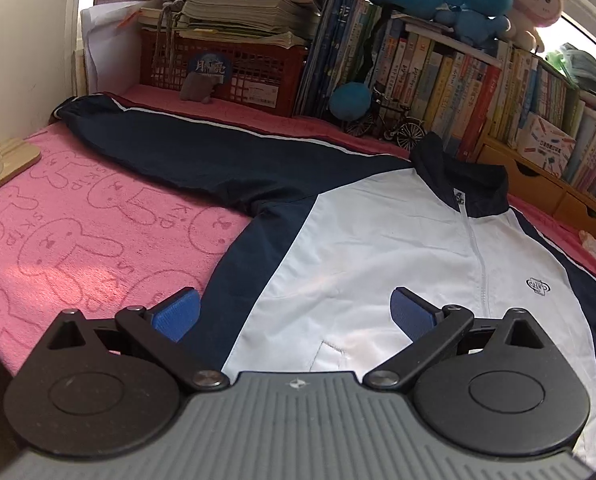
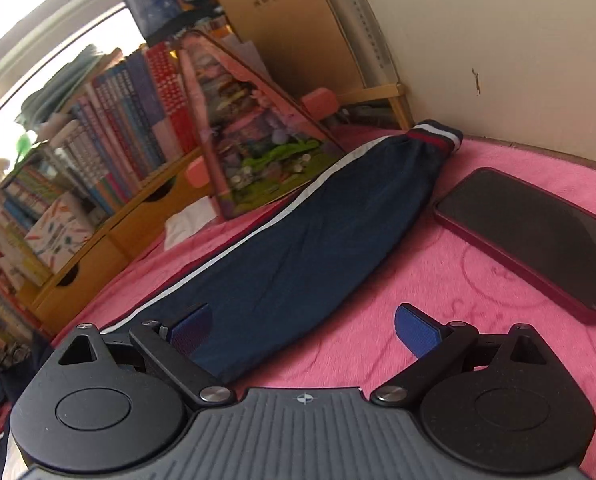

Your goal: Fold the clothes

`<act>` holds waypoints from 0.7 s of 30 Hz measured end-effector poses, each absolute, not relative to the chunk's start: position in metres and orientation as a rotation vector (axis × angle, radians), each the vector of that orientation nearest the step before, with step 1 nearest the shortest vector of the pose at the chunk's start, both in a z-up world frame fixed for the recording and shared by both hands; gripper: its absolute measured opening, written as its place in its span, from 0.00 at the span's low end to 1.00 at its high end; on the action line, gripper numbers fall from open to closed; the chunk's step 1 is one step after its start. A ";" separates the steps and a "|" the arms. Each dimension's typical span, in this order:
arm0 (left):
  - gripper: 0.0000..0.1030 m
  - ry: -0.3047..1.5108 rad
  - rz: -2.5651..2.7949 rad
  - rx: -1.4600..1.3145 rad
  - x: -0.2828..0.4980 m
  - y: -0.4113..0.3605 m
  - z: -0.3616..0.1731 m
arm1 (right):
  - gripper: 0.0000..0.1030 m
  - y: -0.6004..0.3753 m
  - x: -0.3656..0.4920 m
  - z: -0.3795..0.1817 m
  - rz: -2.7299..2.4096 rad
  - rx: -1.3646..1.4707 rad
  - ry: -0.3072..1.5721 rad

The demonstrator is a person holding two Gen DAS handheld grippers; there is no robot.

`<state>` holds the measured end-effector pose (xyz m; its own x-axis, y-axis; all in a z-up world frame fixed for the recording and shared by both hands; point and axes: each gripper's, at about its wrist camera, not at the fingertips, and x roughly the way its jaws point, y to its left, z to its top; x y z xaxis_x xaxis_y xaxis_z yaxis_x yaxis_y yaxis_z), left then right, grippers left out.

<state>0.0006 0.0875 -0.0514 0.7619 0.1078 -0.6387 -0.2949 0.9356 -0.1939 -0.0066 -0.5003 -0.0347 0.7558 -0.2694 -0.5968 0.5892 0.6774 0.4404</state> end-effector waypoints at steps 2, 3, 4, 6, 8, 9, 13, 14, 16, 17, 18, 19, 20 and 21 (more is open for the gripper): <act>0.99 0.700 0.246 -0.280 0.010 0.086 -0.061 | 0.96 -0.515 0.013 -0.045 -0.561 0.665 0.538; 0.99 0.715 0.253 -0.266 0.013 0.085 -0.066 | 0.95 -0.520 0.021 -0.048 -0.586 0.652 0.544; 0.99 0.729 0.258 -0.252 0.015 0.084 -0.070 | 0.95 -0.524 0.029 -0.051 -0.610 0.630 0.548; 1.00 0.750 0.267 -0.202 0.019 0.081 -0.081 | 0.96 -0.532 0.044 -0.056 -0.660 0.568 0.553; 1.00 0.720 0.272 -0.118 0.018 0.075 -0.090 | 1.00 -0.541 0.060 -0.060 -0.700 0.507 0.571; 1.00 0.683 0.261 -0.073 0.015 0.072 -0.094 | 1.00 -0.545 0.068 -0.063 -0.720 0.474 0.582; 1.00 0.644 0.232 -0.095 0.014 0.077 -0.099 | 0.73 -0.552 0.089 -0.066 -0.786 0.376 0.608; 1.00 0.643 0.233 -0.094 0.014 0.076 -0.099 | 0.42 -0.551 0.091 -0.063 -0.810 0.368 0.615; 1.00 0.642 0.234 -0.092 0.015 0.074 -0.099 | 0.10 -0.548 0.089 -0.051 -0.797 0.421 0.585; 1.00 0.641 0.234 -0.092 0.015 0.074 -0.099 | 0.10 -0.543 0.087 -0.043 -0.782 0.440 0.553; 1.00 0.641 0.234 -0.092 0.015 0.073 -0.099 | 0.08 -0.530 0.086 -0.033 -0.753 0.425 0.516; 1.00 0.641 0.234 -0.093 0.016 0.073 -0.099 | 0.08 -0.513 0.086 -0.021 -0.713 0.393 0.479; 1.00 0.641 0.234 -0.093 0.016 0.073 -0.099 | 0.08 -0.494 0.086 -0.008 -0.661 0.356 0.444; 1.00 0.641 0.234 -0.093 0.016 0.073 -0.099 | 0.08 -0.471 0.087 0.004 -0.598 0.318 0.412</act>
<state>0.0158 0.0735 -0.0991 0.7766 0.1869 -0.6016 -0.2442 0.9696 -0.0139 0.0873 -0.4711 0.0040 0.7498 -0.4751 -0.4604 0.5995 0.7823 0.1691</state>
